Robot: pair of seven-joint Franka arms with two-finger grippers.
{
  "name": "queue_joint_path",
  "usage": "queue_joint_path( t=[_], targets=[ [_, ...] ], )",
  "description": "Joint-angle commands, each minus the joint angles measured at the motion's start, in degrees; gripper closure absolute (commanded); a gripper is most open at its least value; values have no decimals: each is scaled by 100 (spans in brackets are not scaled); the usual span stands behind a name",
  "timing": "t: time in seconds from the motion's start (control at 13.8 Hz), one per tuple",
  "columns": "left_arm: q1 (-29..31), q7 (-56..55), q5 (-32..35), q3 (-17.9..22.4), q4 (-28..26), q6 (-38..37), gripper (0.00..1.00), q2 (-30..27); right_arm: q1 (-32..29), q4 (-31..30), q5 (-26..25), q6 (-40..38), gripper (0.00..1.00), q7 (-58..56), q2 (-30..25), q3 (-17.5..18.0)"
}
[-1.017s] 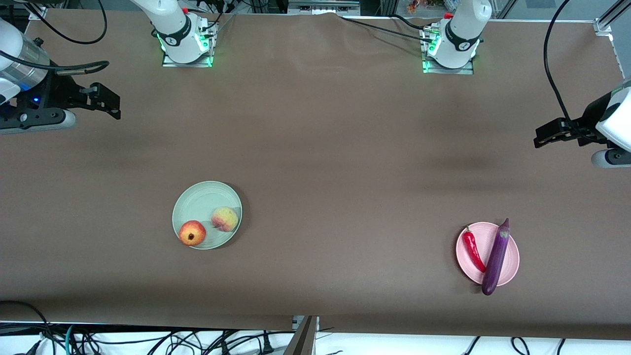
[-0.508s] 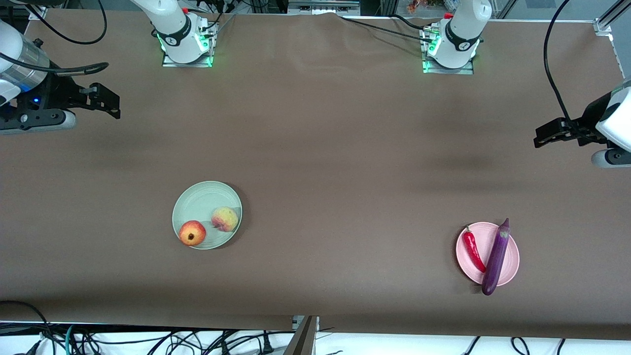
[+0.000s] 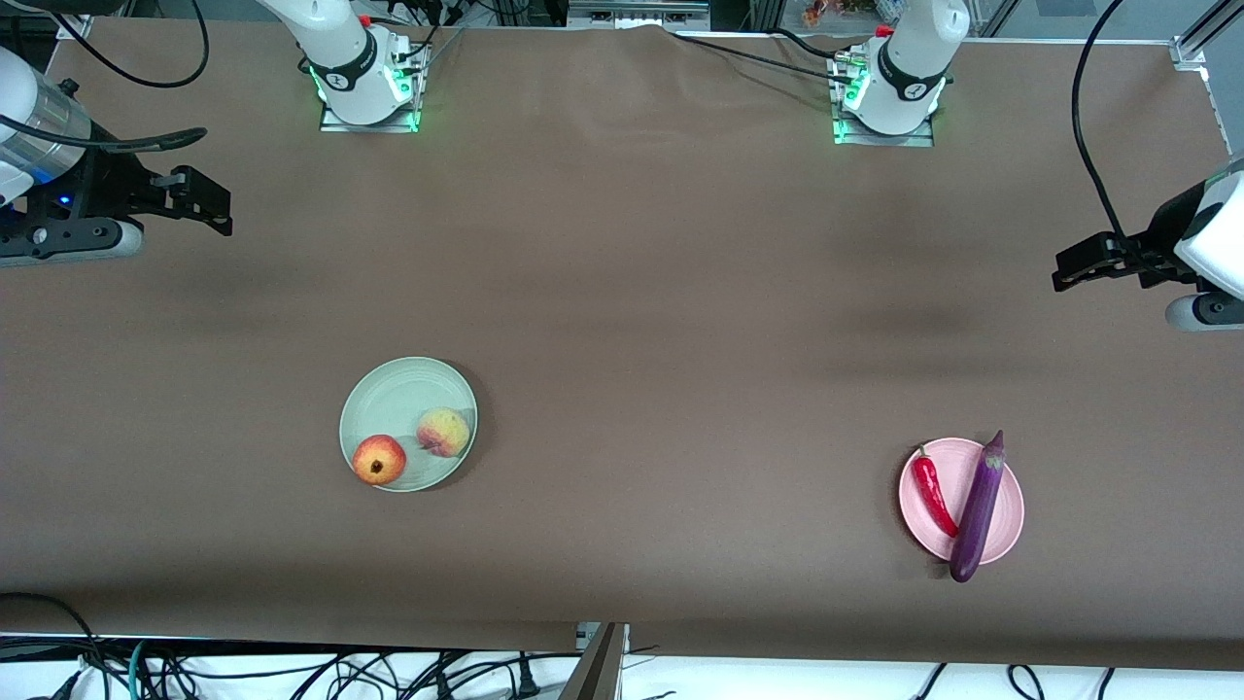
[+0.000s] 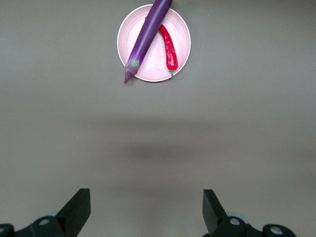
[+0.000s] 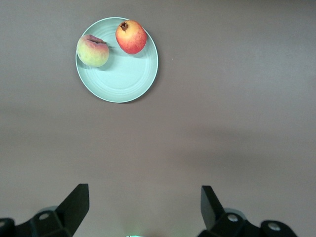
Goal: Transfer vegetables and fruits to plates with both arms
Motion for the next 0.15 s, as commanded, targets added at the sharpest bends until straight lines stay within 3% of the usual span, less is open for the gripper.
queue_joint_path(
  t=[0.0, 0.07],
  targets=[
    [-16, -49, -6, 20, 193, -132, 0, 81, -50, 1, -37, -75, 0, -9, -16, -32],
    [-16, -49, 3, 20, 193, -132, 0, 81, -50, 1, -37, -75, 0, -9, -16, -32]
  ],
)
